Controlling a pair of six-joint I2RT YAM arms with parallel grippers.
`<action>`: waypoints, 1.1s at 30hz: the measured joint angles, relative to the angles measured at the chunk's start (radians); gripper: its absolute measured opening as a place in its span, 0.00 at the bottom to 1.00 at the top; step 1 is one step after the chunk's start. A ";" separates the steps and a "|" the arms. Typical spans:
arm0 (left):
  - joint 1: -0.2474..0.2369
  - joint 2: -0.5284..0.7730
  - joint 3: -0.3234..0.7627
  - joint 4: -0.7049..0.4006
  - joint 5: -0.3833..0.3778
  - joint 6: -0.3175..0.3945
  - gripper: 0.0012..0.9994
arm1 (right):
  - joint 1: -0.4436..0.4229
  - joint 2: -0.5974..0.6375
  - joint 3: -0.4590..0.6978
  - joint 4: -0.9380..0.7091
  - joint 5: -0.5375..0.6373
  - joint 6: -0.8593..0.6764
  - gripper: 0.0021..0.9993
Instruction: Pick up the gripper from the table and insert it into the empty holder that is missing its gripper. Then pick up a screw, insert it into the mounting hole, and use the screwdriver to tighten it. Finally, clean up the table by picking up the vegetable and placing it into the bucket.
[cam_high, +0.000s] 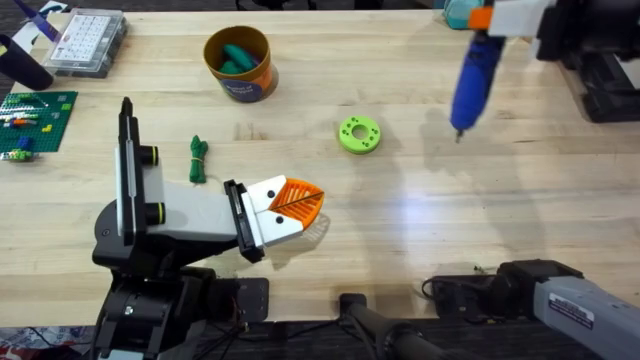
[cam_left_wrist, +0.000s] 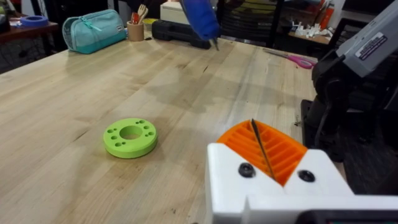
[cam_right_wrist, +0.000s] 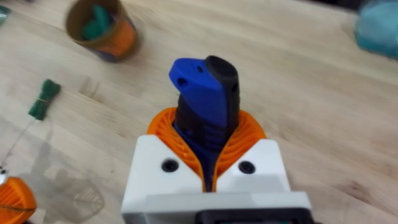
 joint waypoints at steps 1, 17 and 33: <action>0.000 0.001 0.000 -0.003 0.000 0.000 0.02 | 0.009 0.000 0.001 0.006 -0.006 0.001 0.04; 0.000 0.001 0.000 -0.004 0.001 0.000 0.02 | 0.177 0.024 -0.012 0.408 -0.219 0.018 0.04; 0.000 0.001 0.000 -0.005 0.001 0.000 0.02 | 0.272 0.263 0.103 0.750 -0.606 0.145 0.04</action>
